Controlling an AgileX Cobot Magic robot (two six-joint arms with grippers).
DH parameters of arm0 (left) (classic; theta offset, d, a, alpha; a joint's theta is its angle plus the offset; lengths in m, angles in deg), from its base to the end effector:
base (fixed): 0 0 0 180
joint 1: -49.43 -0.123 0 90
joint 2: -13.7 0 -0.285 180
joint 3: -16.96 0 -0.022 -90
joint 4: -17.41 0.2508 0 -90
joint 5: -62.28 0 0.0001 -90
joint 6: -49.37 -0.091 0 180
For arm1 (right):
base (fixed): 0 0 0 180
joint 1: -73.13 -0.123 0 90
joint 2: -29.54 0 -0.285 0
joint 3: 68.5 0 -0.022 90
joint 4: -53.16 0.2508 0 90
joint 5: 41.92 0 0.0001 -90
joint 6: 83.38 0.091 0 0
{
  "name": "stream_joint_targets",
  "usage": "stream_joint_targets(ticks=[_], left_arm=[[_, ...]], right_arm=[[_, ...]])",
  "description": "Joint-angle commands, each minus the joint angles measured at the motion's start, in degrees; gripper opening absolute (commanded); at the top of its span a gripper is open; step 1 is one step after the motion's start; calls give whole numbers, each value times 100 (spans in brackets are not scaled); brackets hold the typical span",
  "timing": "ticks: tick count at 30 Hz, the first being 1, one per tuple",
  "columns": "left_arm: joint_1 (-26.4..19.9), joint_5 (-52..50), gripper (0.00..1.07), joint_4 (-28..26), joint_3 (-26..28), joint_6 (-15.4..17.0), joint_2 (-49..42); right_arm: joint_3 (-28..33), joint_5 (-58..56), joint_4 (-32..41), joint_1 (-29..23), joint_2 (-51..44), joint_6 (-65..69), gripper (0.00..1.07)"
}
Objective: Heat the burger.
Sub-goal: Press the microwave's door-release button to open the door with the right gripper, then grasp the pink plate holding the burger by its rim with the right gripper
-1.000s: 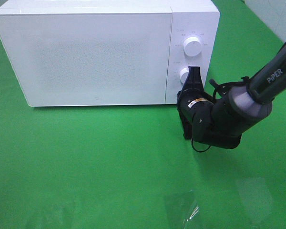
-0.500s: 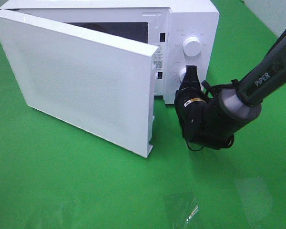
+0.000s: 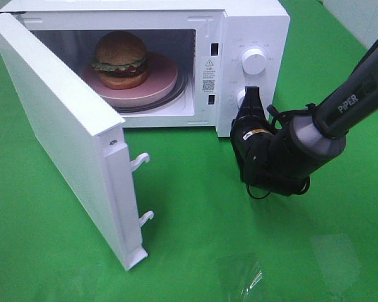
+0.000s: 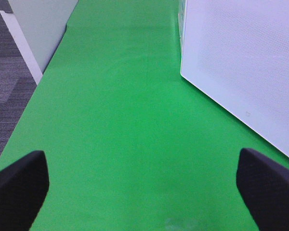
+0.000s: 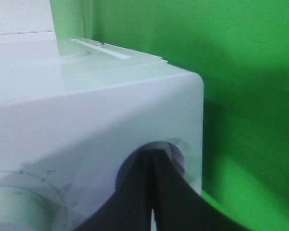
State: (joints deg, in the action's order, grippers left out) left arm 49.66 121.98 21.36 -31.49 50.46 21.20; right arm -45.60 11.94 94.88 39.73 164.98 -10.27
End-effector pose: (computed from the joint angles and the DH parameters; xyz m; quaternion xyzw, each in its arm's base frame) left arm -0.0052 0.0054 0.2795 -0.0075 0.8459 0.0283 0.5326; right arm 0.3499 0.1722 0.0683 0.5727 0.5786 0.3994 0.4215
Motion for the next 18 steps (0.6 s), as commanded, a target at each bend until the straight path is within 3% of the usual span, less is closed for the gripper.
stream_joint_targets(ticks=[1, 14, 18], left_arm=[[-6, -17, 98, 6, -6, -6, -103], [-6, -17, 98, 6, -6, -6, -103], [-6, -17, 98, 6, -6, -6, -103]], right_arm=[[-361, 504, -653, 115, -46, -29, 0], [533, -109, -636, -206, -561, 178, 0], [934, -831, -688, -206, -1026, -80, 0]])
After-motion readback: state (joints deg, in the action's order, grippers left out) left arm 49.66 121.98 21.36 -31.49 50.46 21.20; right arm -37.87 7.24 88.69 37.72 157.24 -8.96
